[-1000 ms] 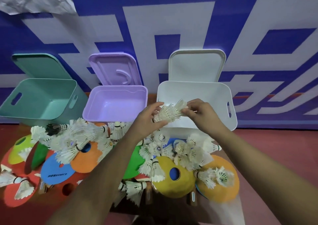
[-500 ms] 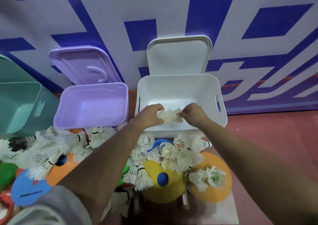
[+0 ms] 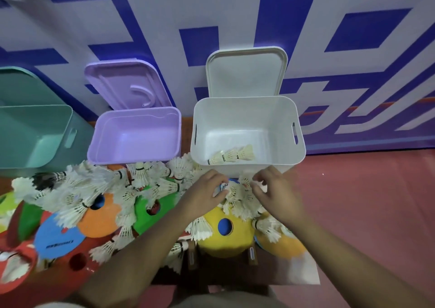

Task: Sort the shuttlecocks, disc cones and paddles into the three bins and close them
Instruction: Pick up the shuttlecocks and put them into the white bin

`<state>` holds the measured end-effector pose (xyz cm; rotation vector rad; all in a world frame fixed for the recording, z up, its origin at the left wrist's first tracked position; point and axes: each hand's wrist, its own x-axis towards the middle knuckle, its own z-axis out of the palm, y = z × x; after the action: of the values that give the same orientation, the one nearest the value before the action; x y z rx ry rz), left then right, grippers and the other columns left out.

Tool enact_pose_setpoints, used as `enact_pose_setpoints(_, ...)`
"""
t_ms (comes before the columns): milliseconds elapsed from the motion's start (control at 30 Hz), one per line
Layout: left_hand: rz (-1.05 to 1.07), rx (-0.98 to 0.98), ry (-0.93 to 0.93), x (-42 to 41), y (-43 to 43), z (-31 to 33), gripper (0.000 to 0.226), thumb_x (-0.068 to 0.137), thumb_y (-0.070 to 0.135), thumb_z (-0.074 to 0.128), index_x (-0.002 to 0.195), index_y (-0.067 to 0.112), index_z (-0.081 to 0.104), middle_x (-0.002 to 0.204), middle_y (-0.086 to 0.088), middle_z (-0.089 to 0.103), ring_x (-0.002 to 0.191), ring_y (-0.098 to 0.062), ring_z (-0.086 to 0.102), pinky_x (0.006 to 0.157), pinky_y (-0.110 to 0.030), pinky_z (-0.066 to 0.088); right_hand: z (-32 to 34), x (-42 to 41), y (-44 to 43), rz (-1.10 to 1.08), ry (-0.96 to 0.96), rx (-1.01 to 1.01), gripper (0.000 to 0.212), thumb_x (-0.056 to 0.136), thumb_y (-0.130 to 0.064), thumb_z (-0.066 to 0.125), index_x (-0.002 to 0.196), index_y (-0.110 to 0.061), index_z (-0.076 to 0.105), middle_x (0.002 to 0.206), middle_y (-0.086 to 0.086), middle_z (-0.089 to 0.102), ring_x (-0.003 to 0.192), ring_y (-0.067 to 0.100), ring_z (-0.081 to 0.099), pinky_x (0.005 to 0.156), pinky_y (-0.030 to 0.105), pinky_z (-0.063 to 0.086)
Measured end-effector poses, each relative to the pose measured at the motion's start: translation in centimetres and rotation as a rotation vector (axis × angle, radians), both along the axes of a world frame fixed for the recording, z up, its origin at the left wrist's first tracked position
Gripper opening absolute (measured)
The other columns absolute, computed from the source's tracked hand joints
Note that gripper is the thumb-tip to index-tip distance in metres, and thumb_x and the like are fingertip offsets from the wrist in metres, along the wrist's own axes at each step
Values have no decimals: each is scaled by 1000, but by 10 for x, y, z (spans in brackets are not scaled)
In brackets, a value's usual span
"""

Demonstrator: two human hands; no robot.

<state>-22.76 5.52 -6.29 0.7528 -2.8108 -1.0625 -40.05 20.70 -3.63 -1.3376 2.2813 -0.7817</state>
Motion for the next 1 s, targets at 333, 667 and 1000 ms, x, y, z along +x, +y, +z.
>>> enact_pose_setpoints(333,-61,-386,-135,1,27,-33,18,84,29,66,101,21,70,119,-7,46,112,-28,44,97,-40,37,-69,40,21,-50,84,310,34,86,-39,66,101,-9,69,103,8,53,101,28,53,81,35,46)
enact_pose_setpoints(667,288,73,266,21,14,7,18,92,24,63,105,13,66,118,5,46,105,-5,51,91,-10,40,-52,41,27,-126,24,-15,12,87,-20,63,80,-11,67,85,0,48,71,17,52,62,30,43)
enact_pose_setpoints(1000,610,313,461,-17,-40,67,7,92,26,61,89,31,62,108,-4,59,89,-9,63,84,-21,49,50,-7,-18,-302,-304,-303,15,91,-23,60,78,-20,64,80,-2,61,74,13,55,63,24,42)
